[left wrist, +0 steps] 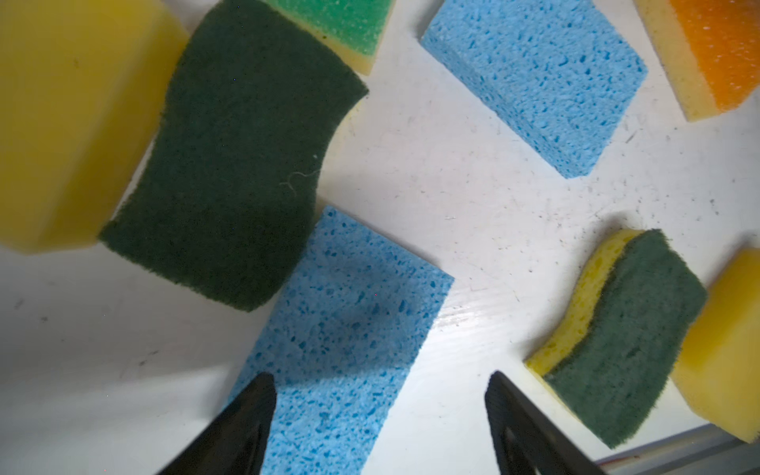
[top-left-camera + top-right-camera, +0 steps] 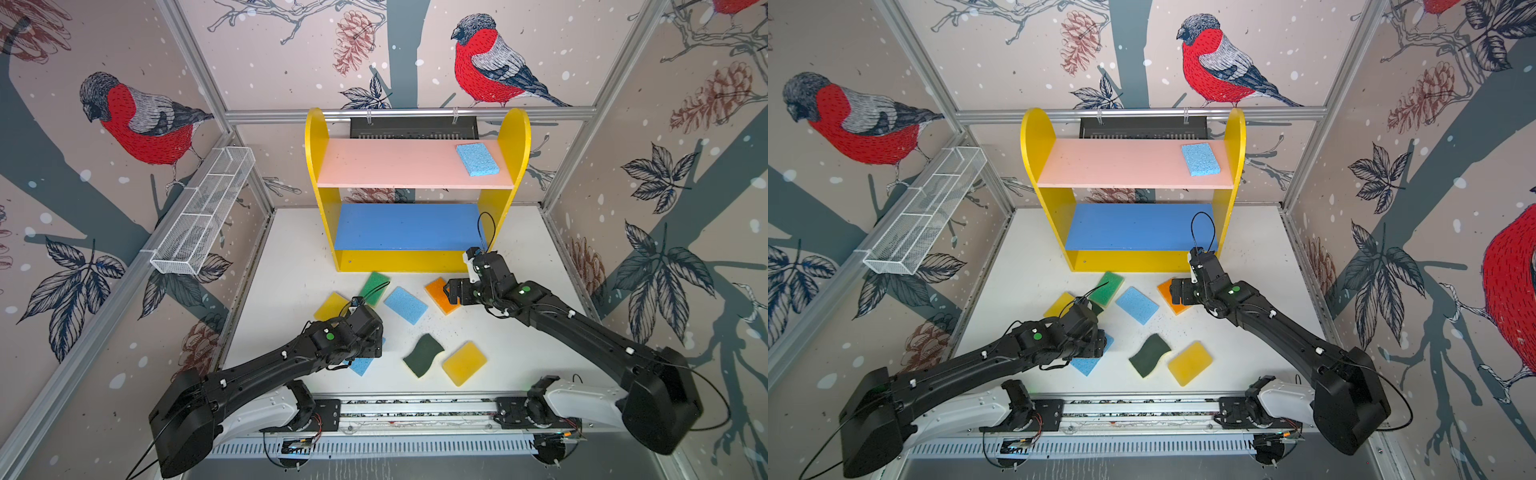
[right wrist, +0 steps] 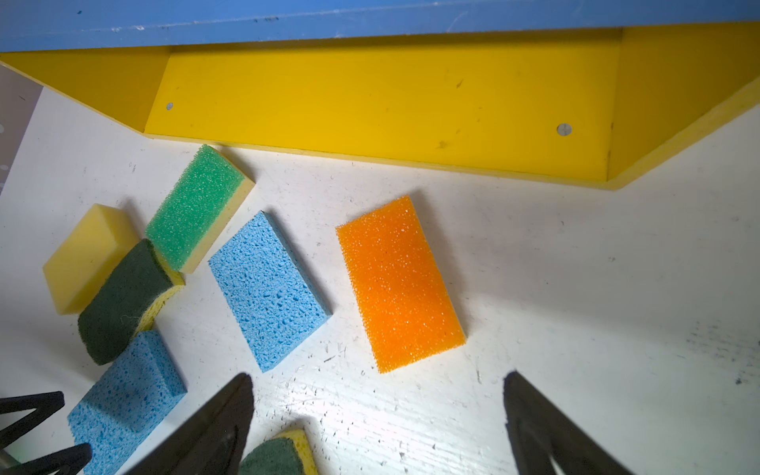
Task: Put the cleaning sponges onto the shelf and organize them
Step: 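Lower the left gripper over the dark green scouring sponge and close on it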
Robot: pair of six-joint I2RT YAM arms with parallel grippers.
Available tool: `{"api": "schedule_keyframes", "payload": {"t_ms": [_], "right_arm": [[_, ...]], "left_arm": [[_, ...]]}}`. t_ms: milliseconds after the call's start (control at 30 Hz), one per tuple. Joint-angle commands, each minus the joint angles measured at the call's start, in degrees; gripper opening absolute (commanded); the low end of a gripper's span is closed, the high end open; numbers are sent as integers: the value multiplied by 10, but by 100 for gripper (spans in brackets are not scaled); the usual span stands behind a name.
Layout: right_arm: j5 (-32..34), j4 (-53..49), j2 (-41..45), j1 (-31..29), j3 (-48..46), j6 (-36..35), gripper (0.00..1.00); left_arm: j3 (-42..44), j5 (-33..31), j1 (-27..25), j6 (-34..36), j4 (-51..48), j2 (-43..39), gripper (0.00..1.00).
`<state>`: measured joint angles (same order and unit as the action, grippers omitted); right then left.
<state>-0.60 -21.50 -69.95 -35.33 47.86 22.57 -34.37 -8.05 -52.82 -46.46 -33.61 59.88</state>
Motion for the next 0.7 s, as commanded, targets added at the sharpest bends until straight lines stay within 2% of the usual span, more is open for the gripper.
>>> {"api": "schedule_keyframes", "payload": {"t_ms": [0, 167, 300, 667], "right_arm": [[0, 8, 7, 0, -4, -5, 95], [8, 3, 22, 2, -12, -2, 95], [10, -1, 38, 10, -23, -2, 96], [15, -13, 72, 24, -53, 5, 96]], "left_arm": [[-14, -6, -22, 19, 18, 7, 82], [-40, -17, -76, 60, 51, 53, 86], [-56, -14, -106, 98, 74, 101, 96], [-69, 54, -144, 160, 155, 159, 97]]}}
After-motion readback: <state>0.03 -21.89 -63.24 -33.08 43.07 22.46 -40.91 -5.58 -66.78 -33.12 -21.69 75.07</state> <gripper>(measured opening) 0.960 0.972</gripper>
